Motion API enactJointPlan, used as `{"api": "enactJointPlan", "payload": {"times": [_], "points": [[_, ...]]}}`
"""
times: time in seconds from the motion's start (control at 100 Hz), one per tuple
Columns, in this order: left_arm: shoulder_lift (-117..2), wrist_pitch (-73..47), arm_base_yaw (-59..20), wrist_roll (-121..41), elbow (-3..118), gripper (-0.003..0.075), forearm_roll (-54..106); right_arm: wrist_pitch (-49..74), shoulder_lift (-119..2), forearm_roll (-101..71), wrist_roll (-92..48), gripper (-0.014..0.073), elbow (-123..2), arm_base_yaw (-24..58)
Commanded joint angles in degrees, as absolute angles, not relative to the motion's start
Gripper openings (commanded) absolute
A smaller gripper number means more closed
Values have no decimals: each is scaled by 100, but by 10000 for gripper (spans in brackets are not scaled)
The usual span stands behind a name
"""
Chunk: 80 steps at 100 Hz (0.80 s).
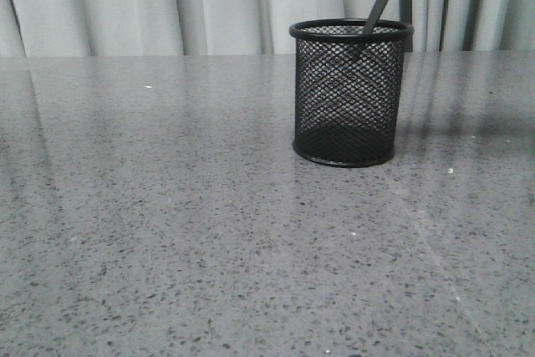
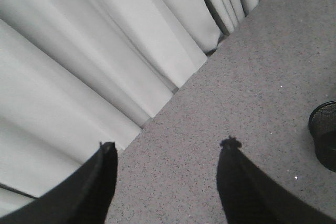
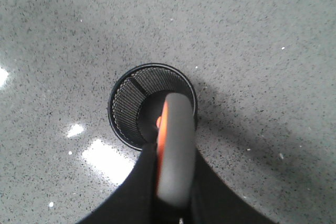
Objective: Put scissors into bucket
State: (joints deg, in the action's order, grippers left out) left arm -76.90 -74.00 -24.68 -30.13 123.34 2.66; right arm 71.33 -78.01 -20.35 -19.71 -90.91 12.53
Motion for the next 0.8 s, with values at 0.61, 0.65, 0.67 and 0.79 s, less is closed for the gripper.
{"api": "enactJointPlan", "payload": {"times": [0.61,0.65,0.67,0.79], "points": [[-7543,-7289,-2445,-2938,12488,385,315,6823,-8312,-1712,-1972,-50,-9287,1745],[-7543,-7289,-2445,-2938,12488,385,315,6823,-8326,-1712,-1972,-50,-9287,1745],[-7543,-7289,-2445,-2938,12488,385,315,6823,-8326,-1712,-1972,-50,-9287,1745],[-7543,-7289,-2445,-2938,12488,385,315,6846,-8326,-1712,-1972,-8,-9287,1745]]}}
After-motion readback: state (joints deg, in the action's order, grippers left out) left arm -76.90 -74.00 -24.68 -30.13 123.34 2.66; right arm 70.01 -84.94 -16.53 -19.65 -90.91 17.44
